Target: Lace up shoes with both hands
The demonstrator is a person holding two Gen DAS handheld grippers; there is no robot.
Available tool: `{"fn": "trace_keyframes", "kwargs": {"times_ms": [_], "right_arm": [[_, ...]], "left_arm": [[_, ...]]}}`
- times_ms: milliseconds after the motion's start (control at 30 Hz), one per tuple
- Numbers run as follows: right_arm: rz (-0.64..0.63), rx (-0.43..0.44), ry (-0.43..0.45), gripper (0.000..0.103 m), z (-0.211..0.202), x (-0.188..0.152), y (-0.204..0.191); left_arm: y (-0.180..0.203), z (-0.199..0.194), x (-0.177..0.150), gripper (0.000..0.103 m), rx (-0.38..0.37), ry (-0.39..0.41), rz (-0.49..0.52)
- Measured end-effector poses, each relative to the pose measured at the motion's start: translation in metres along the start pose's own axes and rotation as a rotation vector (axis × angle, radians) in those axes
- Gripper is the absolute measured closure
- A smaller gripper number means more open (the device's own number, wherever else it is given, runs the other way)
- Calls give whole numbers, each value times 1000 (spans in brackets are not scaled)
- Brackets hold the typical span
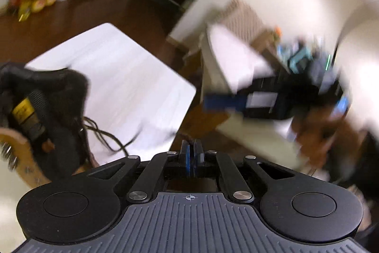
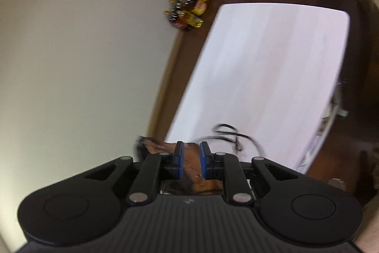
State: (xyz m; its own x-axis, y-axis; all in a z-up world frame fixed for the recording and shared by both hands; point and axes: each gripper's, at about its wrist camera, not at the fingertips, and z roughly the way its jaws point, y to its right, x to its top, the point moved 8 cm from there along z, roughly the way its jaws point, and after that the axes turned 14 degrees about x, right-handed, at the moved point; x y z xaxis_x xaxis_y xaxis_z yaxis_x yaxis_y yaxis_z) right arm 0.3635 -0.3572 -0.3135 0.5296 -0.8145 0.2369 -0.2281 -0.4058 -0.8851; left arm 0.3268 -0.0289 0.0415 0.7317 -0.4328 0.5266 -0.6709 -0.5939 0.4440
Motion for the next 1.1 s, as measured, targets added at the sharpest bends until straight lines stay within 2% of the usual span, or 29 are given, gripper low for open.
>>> {"fn": "trace_keyframes", "kwargs": {"times_ms": [67, 200, 300, 367, 433, 600, 767, 933, 1033, 1100], "right_arm": [[69, -14, -12, 86, 1, -11, 17], [307, 11, -62, 85, 17, -49, 58], [504, 57, -85, 83, 36, -81, 82], [638, 102, -88, 76, 51, -103, 92], [716, 128, -83, 75, 62, -118, 98], [772, 134, -19, 74, 75, -131, 104], [794, 154, -18, 74, 88, -133, 109], [833, 171, 23, 75, 100, -133, 113], [822, 152, 34, 83, 103, -133, 115], [801, 136, 21, 100, 104, -134, 115]], "left_arm": [[-12, -15, -2, 101, 13, -3, -58], [-36, -34, -13, 101, 58, -30, -135], [-49, -38, -19, 101, 89, -47, -166], [-55, -43, -21, 101, 92, -55, -191], [-59, -48, -26, 101, 93, -63, -203], [-64, -57, -36, 100, 85, -75, -226], [-69, -64, -48, 100, 83, -98, -225], [-78, -67, -59, 100, 94, -114, -223], [-89, -68, -66, 100, 117, -126, -228], [-96, -69, -71, 100, 133, -136, -232]]}}
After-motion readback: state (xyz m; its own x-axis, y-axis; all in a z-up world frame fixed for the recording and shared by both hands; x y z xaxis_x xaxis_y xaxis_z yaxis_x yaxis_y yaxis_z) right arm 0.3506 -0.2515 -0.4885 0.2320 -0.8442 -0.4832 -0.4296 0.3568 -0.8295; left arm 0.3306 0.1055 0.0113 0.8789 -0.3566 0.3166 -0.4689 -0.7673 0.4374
